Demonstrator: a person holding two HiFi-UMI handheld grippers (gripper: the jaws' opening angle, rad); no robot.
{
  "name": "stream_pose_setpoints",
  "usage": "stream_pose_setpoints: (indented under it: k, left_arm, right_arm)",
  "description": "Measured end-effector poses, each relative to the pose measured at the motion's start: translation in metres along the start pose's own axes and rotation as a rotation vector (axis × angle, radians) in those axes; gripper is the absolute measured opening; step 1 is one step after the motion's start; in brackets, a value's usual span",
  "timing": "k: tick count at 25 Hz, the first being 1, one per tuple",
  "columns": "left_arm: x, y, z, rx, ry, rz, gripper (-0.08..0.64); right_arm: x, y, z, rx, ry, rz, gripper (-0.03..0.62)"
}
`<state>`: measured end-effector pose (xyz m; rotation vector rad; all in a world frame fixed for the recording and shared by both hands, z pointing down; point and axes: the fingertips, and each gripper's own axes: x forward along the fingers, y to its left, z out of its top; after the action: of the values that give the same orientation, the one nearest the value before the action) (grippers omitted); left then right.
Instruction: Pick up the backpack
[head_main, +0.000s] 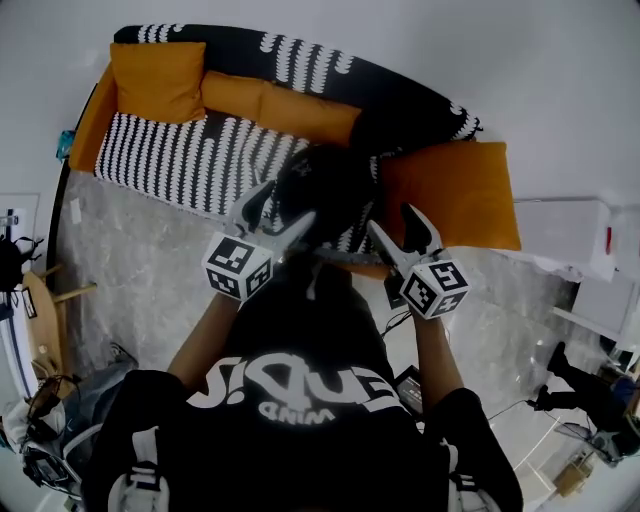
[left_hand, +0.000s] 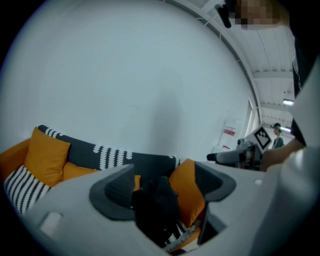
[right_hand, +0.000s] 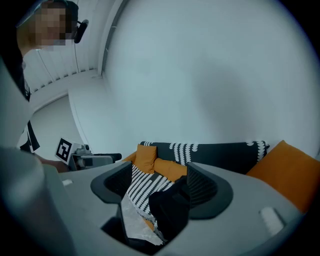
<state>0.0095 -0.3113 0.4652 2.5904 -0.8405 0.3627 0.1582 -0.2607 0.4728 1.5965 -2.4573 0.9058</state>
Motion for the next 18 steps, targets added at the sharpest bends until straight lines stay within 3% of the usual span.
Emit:
stream_pose_setpoints:
  k: [6,11,18]
  left_arm:
    - [0.019,0.000,-0.036,0.016,0.128,-0.023,0.371]
    - [0.041,0.000,-0.072,-0.015,0.217,-0.032,0.371]
    - [0.083,0.002,-0.116,-0.057,0.309,-0.049,0.371]
  right_arm:
    - [0.028,-0.025,-0.026,-0.058,0.137,0.033,0.318]
    - [0.061,-0.049,-0.055,-0.159,0.256,0.145,0.318]
    - [0.109,-0.105,-0.076,-0.298,0.360,0.226,0.321]
